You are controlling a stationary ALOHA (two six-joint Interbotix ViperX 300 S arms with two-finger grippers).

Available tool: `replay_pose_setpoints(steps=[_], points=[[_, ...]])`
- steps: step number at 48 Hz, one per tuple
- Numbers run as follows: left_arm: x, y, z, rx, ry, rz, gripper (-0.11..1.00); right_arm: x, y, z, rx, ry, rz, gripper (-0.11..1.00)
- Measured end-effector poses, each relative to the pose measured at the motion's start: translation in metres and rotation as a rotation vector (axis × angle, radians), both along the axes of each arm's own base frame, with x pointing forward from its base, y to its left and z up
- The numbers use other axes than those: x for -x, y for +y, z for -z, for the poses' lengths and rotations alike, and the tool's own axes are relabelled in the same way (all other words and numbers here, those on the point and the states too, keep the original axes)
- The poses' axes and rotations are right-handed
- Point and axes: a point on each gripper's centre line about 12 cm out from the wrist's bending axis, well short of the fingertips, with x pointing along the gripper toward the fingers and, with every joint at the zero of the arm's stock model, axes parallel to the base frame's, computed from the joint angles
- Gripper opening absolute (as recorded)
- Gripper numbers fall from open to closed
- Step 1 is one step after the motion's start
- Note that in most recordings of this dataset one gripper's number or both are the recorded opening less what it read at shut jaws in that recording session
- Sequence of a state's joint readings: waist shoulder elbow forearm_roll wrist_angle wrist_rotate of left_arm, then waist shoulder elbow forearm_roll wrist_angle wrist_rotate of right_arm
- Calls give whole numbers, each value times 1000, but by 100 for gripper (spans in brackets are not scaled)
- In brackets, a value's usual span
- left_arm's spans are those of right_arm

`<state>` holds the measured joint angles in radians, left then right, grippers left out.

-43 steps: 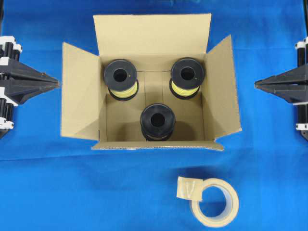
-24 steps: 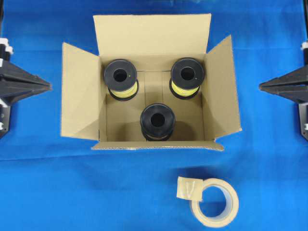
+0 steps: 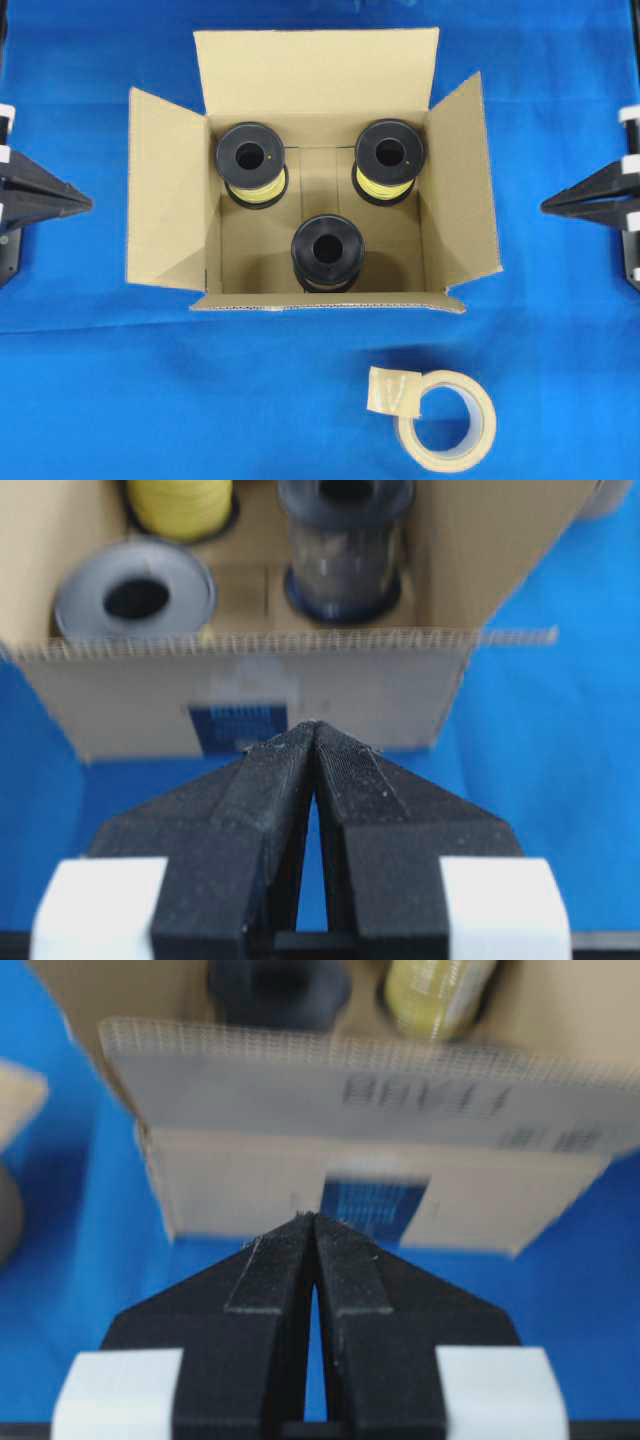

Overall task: Close the cardboard box.
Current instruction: 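Move both grippers inward toward the left and right side flaps of the box, then push the left and right side flaps inward with both grippers to fold them down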

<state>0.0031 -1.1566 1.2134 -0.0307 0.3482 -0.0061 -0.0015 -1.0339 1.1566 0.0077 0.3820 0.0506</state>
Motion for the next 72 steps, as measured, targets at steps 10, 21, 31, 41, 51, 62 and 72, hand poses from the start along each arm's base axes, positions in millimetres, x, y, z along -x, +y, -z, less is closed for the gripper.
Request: replay_pose_setpoints(steps=[10, 21, 31, 41, 51, 62, 72], points=[[0, 0, 24, 0, 71, 0, 0, -3, 0, 28, 0, 95, 0, 0], [-6, 0, 32, 3, 74, -3, 0, -9, -3, 34, -2, 95, 15, 0], [-23, 1, 35, 7, 8, -11, 0, -18, -3, 28, -1, 15, 17, 0], [-50, 2, 37, -4, 8, -11, 0, -36, -4, 25, -5, -41, 20, 0], [-82, 2, 24, -21, -23, -7, 0, -64, -4, 13, -6, -135, 23, 0], [-105, 3, 26, -26, -56, -11, 0, -93, -5, 13, -6, -193, 25, 0], [-131, 4, 34, -27, -52, -14, 0, -123, -6, 24, -4, -167, 27, 0]])
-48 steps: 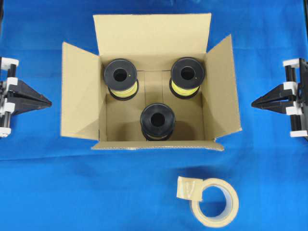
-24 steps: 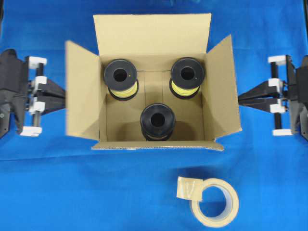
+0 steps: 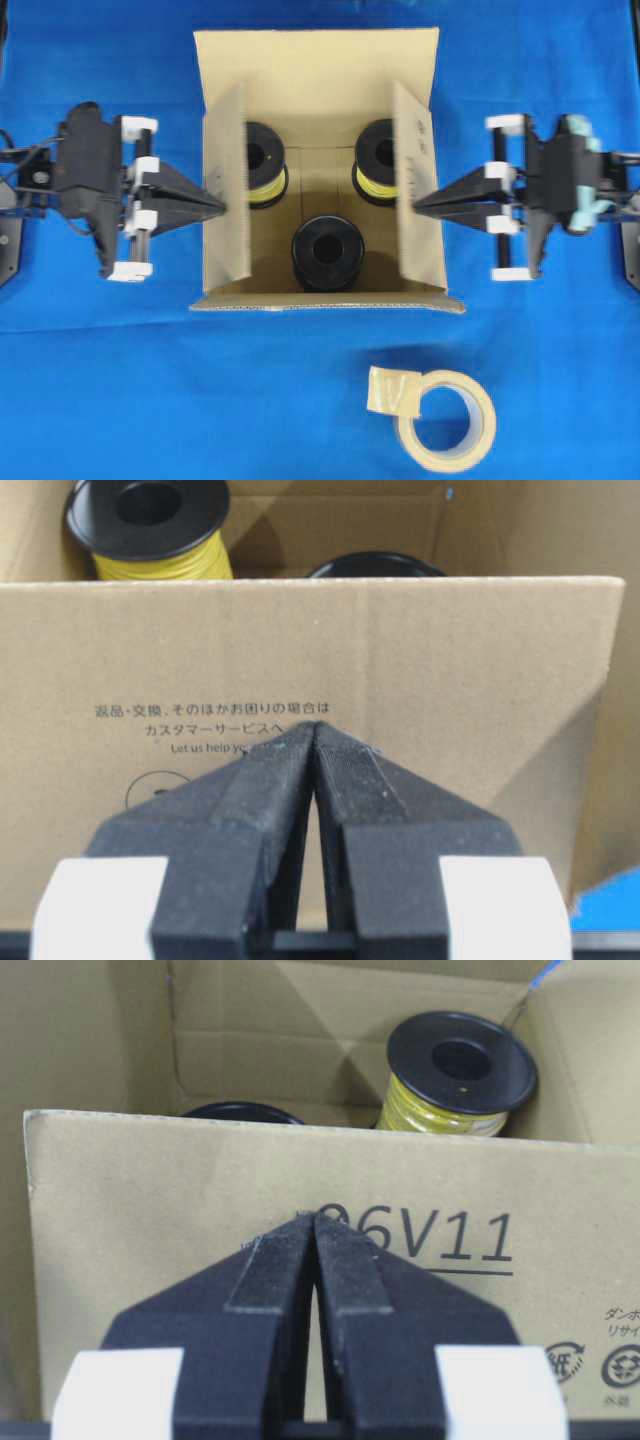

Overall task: Close the cardboard box.
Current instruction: 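Push the left and right side flaps inward with both grippers to fold them down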

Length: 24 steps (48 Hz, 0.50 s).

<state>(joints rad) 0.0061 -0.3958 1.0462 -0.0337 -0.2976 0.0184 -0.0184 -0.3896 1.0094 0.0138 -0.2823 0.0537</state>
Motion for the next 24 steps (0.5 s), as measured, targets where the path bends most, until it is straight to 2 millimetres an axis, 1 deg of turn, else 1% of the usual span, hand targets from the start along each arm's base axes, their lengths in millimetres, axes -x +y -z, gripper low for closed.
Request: replay_pose_setpoints(steps=[8, 11, 17, 24], points=[[-17, 0, 12, 0, 38, -1, 0, -16, -5, 19, 0, 57, 13, 0], [-21, 0, 18, 0, 52, -1, 0, -20, -7, 29, -1, 81, 19, 0], [-29, 0, 31, -1, 80, -1, 0, -28, -9, 43, -2, 112, 26, 0], [-32, 0, 42, 2, 106, -3, 0, -31, -11, 50, -4, 130, 31, 0]])
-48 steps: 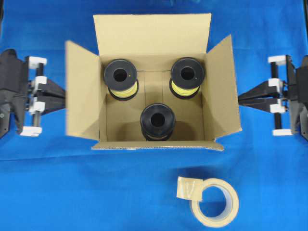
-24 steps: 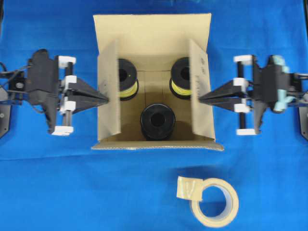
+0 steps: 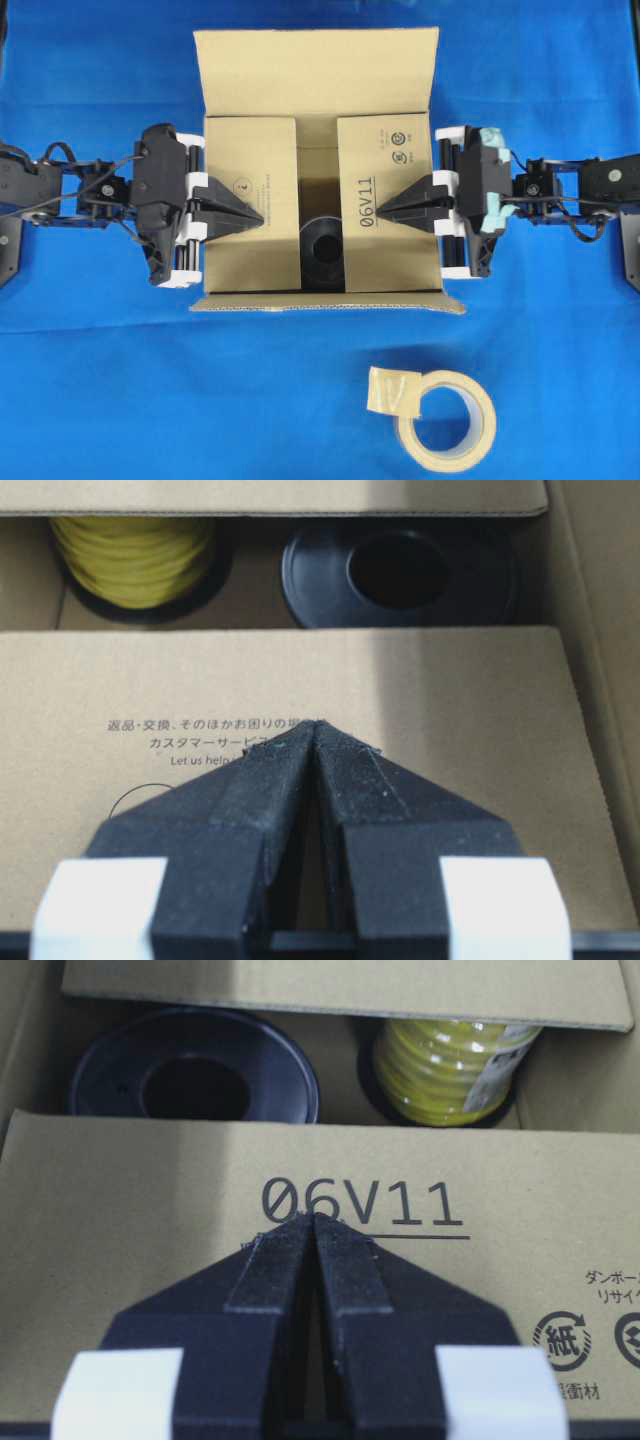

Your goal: Close the cardboard box.

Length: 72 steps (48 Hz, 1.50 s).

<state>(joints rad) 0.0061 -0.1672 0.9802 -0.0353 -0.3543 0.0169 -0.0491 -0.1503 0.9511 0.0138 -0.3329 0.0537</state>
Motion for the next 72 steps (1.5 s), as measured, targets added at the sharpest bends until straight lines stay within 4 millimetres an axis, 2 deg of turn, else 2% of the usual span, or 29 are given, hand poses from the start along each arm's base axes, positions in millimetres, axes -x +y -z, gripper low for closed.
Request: replay_pose_setpoints(steps=[17, 27, 37, 47, 58, 72], points=[[-8, 2, -2, 6, -25, -9, 0, 0, -2, 1, 0, 3, 5, 0], [-37, 9, -13, -12, -95, -23, 0, 0, -2, 1, -1, 0, 5, 0], [-73, 32, -24, -28, -143, -71, 0, 0, -2, 1, -2, 1, 6, 0], [-93, 63, -22, -66, -148, -129, 0, 0, -2, 1, -1, 1, 5, 0], [-98, 80, -13, -86, -129, -157, 0, 0, -1, 1, -2, 0, 5, 0], [-94, 102, -2, -90, -108, -209, 0, 0, 0, 0, -1, -3, 1, 0]])
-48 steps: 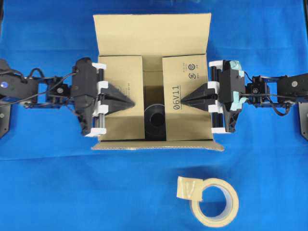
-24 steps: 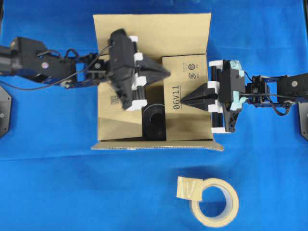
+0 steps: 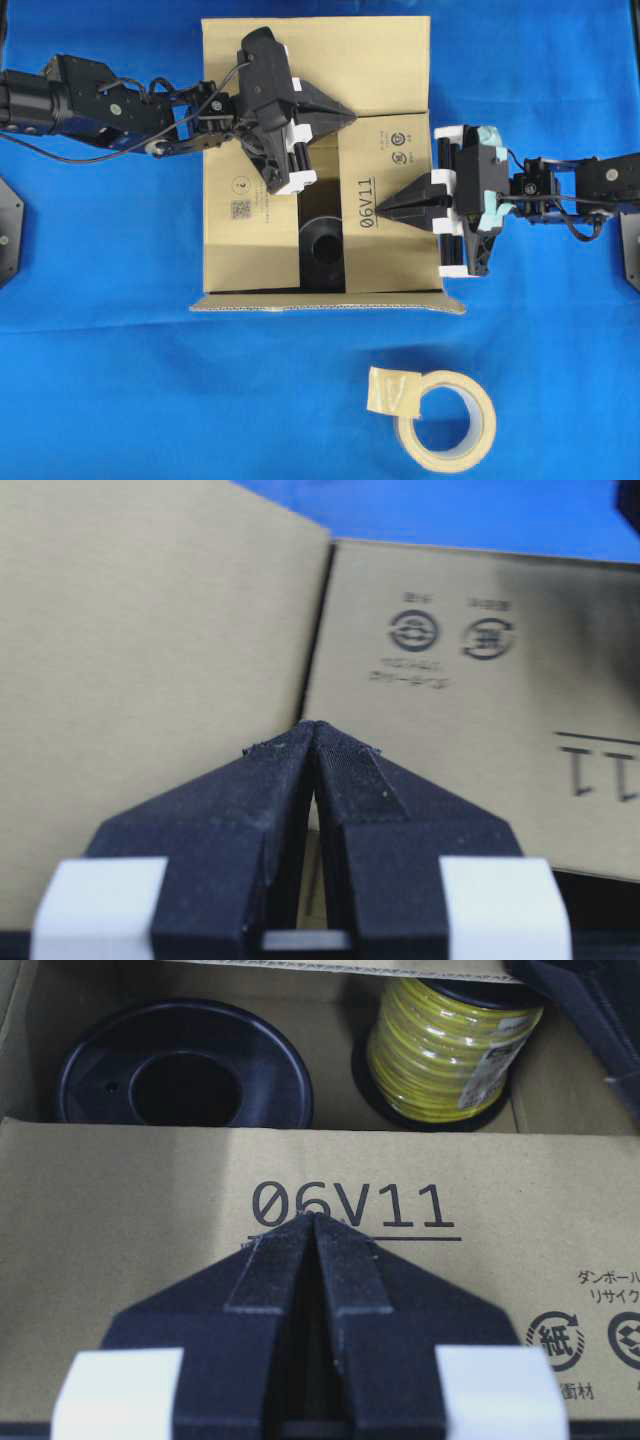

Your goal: Close the cardboard box.

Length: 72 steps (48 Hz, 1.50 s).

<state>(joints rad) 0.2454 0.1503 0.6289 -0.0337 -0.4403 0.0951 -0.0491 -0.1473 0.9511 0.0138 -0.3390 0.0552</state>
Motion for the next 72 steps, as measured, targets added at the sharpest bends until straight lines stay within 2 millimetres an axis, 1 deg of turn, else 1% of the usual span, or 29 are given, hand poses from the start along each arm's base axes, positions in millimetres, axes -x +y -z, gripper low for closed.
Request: replay_pose_setpoints(steps=[14, 24, 29, 37, 41, 48, 53, 56, 62, 65, 68, 72], points=[[-2, 0, 10, -1, 13, 2, 0, 0, 2, 0, -1, -2, -5, 0], [-3, -1, 10, -3, 12, 6, 0, 0, 2, -2, -1, -3, -7, 0], [-3, -1, 10, -3, 12, 8, 0, 1, 5, -13, 0, -15, -16, 0], [-3, -1, 10, -1, 11, 7, 0, 9, 14, -47, 0, -80, -43, 0], [-3, -1, 10, -1, 11, 7, 0, 15, 25, -67, 0, -134, -78, 0], [-3, -1, 10, -1, 13, 7, 0, 29, 49, -97, -8, -229, -160, 0], [-3, -1, 9, -1, 10, 6, 0, 44, 72, -112, -22, -288, -242, 0], [-3, -2, 10, 0, 11, 7, 0, 51, 85, -117, -31, -314, -292, 0], [-3, -1, 9, 0, 10, 6, 0, 61, 109, -118, -44, -332, -381, 0], [-3, -2, 10, 0, 11, 8, 0, 64, 118, -114, -48, -319, -416, 0], [-3, -1, 10, 3, 10, 5, 0, 65, 125, -105, -45, -292, -440, 0], [-3, -1, 9, 4, 8, 5, 0, 64, 131, -86, -37, -234, -458, 0]])
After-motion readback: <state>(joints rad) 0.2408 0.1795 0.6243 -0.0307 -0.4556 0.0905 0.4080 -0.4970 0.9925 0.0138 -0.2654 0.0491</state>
